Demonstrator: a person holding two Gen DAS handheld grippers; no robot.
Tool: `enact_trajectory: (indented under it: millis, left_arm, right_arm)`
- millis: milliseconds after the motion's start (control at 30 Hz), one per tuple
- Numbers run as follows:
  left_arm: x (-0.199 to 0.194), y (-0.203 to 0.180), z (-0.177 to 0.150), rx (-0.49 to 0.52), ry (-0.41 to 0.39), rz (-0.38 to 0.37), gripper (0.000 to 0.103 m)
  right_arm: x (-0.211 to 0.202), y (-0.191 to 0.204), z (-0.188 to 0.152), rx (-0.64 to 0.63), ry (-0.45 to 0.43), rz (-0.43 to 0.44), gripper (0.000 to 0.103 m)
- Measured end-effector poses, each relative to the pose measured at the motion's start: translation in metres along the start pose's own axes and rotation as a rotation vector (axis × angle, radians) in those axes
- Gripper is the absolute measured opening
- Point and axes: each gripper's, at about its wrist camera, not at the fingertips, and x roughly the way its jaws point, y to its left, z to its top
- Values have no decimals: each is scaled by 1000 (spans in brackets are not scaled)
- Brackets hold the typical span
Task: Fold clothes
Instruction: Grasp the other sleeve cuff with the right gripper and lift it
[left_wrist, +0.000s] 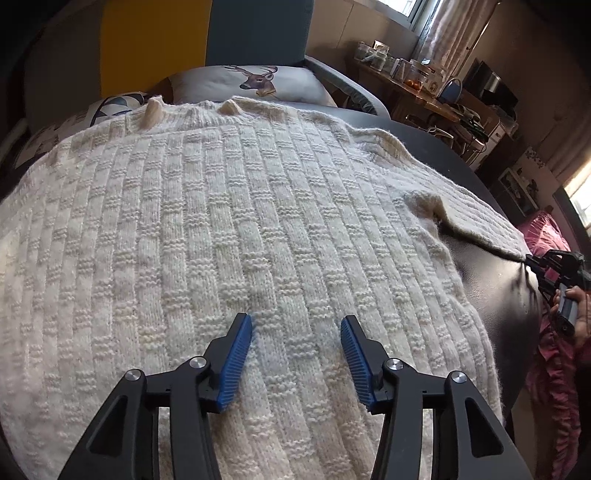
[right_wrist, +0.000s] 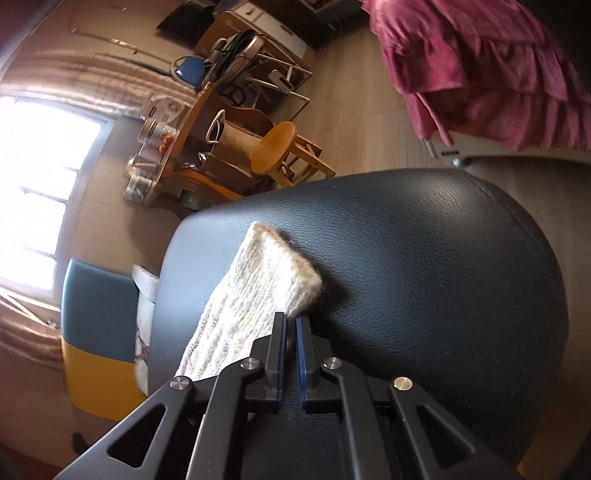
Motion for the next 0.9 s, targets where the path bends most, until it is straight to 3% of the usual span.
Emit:
enact_trajectory:
  millis: [300, 400, 467, 500, 700, 800, 900]
  left_arm:
    - [-1, 5, 8, -35, 18, -42, 52]
    - [-1, 13, 22, -100, 34, -85, 52]
    - [-5, 16, 33, -131, 24, -84, 52]
    - [-8, 17, 36, -132, 13, -85, 52]
    - [-16, 10, 46, -35, -36, -27, 52]
    - [-9, 4, 58, -5, -47, -5, 52]
    - [1, -10, 82, 22, -74, -6, 52]
  right_arm:
    - [15, 109, -49, -334, 111, 174, 1]
    - [7, 97, -51, -243, 74, 179, 2]
    - [1, 89, -53, -182, 50, 183, 15]
    - [-4, 78, -50, -139, 36, 169, 26]
    - [-28, -16, -18, 153, 37, -9, 30]
    - [-17, -40, -6, 254, 42, 65, 30]
    - [-2, -35, 3, 226, 9, 91, 29]
